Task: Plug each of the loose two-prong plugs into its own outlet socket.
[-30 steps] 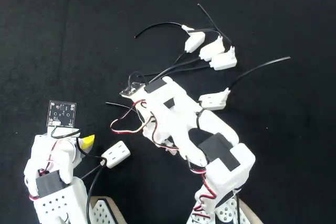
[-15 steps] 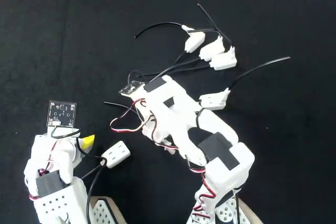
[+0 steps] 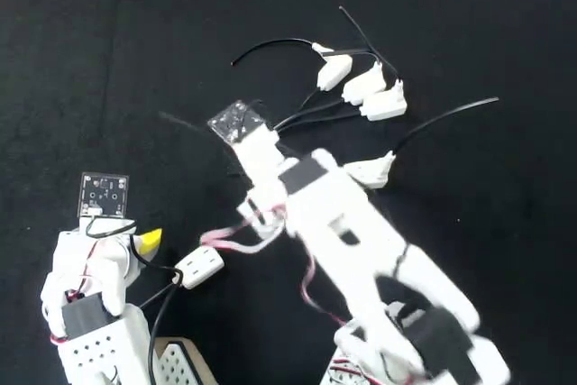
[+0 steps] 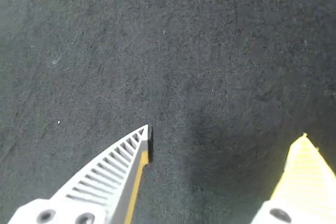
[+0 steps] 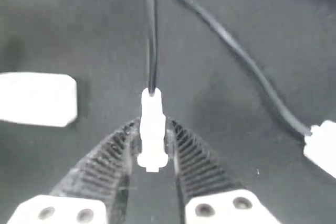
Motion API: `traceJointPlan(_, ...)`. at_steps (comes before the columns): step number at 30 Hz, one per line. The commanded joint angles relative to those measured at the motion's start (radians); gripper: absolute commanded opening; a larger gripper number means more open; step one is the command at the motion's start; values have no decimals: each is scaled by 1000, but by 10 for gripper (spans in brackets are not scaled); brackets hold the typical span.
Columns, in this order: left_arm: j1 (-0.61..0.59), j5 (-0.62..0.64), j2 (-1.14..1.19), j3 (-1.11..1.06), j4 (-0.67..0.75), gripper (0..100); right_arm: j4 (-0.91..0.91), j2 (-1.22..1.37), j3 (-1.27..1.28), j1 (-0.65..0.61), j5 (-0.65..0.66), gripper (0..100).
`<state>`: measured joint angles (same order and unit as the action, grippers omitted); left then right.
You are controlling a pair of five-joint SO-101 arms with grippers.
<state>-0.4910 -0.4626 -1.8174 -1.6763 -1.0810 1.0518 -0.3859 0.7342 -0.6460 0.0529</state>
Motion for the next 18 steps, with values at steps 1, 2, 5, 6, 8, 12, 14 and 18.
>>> traceJointPlan(1, -5, 68, -5, -4, 32, 396, -127, -168, 85, -103, -71, 11)
traceJointPlan(2, -5, 92, -5, 2, 32, 396, -158, -200, 108, -135, -86, 11)
traceJointPlan(5, -4, 216, -5, 65, 32, 396, -198, -274, 151, -209, -106, 11)
traceJointPlan(6, -2, 267, -5, 87, 34, 396, -199, -292, 154, -235, -106, 11)
traceJointPlan(8, 27, 347, -5, 131, 34, 396, -196, -328, 160, -285, -106, 11)
traceJointPlan(12, 128, 434, -5, 208, 32, 396, -195, -383, 171, -377, -117, 11)
traceJointPlan(14, 186, 456, -5, 236, 26, 396, -195, -404, 186, -394, -144, 11)
traceJointPlan(18, 289, 474, -5, 288, -25, 396, -203, -430, 222, -396, -147, 11)
